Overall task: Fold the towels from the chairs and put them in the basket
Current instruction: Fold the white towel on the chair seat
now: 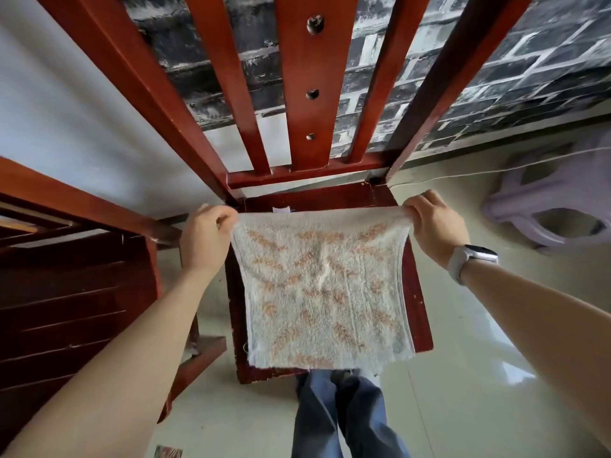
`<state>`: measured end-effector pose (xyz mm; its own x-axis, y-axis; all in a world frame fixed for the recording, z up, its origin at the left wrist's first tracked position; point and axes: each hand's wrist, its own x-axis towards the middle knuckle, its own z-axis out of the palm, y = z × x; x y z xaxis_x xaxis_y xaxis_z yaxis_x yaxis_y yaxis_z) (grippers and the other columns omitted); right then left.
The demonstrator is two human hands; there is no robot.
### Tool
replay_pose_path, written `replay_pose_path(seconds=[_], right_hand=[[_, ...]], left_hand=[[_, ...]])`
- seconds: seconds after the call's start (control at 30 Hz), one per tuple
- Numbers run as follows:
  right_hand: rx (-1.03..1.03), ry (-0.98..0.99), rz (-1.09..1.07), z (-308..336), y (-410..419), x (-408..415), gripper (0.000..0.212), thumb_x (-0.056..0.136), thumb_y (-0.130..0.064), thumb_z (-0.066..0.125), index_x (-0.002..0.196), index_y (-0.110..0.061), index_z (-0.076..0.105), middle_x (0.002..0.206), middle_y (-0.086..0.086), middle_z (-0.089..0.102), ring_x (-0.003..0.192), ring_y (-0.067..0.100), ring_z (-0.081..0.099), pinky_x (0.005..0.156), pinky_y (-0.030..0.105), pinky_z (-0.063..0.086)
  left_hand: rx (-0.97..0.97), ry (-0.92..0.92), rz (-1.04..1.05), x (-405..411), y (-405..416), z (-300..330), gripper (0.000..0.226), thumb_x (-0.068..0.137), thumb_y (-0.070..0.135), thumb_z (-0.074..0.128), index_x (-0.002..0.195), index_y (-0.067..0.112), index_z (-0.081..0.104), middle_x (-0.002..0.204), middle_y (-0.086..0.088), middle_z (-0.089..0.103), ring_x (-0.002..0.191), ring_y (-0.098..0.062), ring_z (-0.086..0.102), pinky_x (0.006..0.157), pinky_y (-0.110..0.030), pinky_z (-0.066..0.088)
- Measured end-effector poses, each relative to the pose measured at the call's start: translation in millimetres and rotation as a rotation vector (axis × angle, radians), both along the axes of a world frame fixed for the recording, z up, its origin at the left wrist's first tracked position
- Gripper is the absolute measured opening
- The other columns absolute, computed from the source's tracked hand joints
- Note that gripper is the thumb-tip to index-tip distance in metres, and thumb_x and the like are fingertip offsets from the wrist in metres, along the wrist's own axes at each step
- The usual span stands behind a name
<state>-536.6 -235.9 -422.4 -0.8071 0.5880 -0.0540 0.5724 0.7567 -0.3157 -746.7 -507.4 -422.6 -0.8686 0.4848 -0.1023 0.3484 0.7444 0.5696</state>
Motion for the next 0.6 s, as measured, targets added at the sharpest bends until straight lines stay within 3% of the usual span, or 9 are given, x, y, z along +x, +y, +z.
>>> replay_pose_path(seconds=[0.1,0.23,0.33,0.5,0.6], right_hand=[[0.039,0.032,-0.014,1,3,-9,0.022,0.094,-0.012,0.045,0.107,-0.005,0.062,0.102,0.017,0.060,0.078,0.037,0.059,0.060,0.028,0.036],[0.071,0.021,0.030,3,0,-3,0.019,0.094,-0.013,0.047,0.099,-0.003,0.062,0.100,0.016,0.059,0.083,0.035,0.059,0.059,0.027,0.037],[0.045,0.012,0.099,2,-9,17,0.016,0.092,-0.009,0.050,0.094,0.001,0.062,0.095,0.018,0.060,0.081,0.036,0.058,0.057,0.030,0.040],[0.036,-0.022,0.258,-8,-36,66,0.008,0.083,0.001,0.062,0.090,0.002,0.063,0.081,0.019,0.063,0.067,0.035,0.061,0.059,0.038,0.051],[0.059,-0.046,0.342,-21,-51,96,0.015,0.073,0.004,0.071,0.086,-0.001,0.065,0.079,0.015,0.065,0.064,0.033,0.063,0.058,0.036,0.050]], left_hand=[[0.043,0.035,0.008,-10,6,-2,0.014,0.086,0.009,0.056,0.091,0.007,0.068,0.093,-0.010,0.063,0.088,-0.027,0.057,0.073,-0.028,0.039],[0.017,0.079,-0.089,-8,-5,-6,0.010,0.085,0.010,0.059,0.087,0.008,0.068,0.090,-0.008,0.064,0.088,-0.029,0.057,0.073,-0.035,0.044],[-0.023,0.160,-0.170,5,-22,-10,0.004,0.080,0.007,0.066,0.082,0.007,0.069,0.086,-0.009,0.065,0.085,-0.027,0.057,0.069,-0.028,0.038],[-0.061,0.225,-0.339,39,-60,-23,0.006,0.076,0.006,0.071,0.081,0.006,0.069,0.079,-0.006,0.066,0.074,-0.024,0.061,0.067,-0.024,0.041],[-0.090,0.275,-0.418,66,-81,-31,0.008,0.073,0.004,0.073,0.078,0.005,0.067,0.075,-0.006,0.067,0.070,-0.024,0.062,0.067,-0.022,0.040]])
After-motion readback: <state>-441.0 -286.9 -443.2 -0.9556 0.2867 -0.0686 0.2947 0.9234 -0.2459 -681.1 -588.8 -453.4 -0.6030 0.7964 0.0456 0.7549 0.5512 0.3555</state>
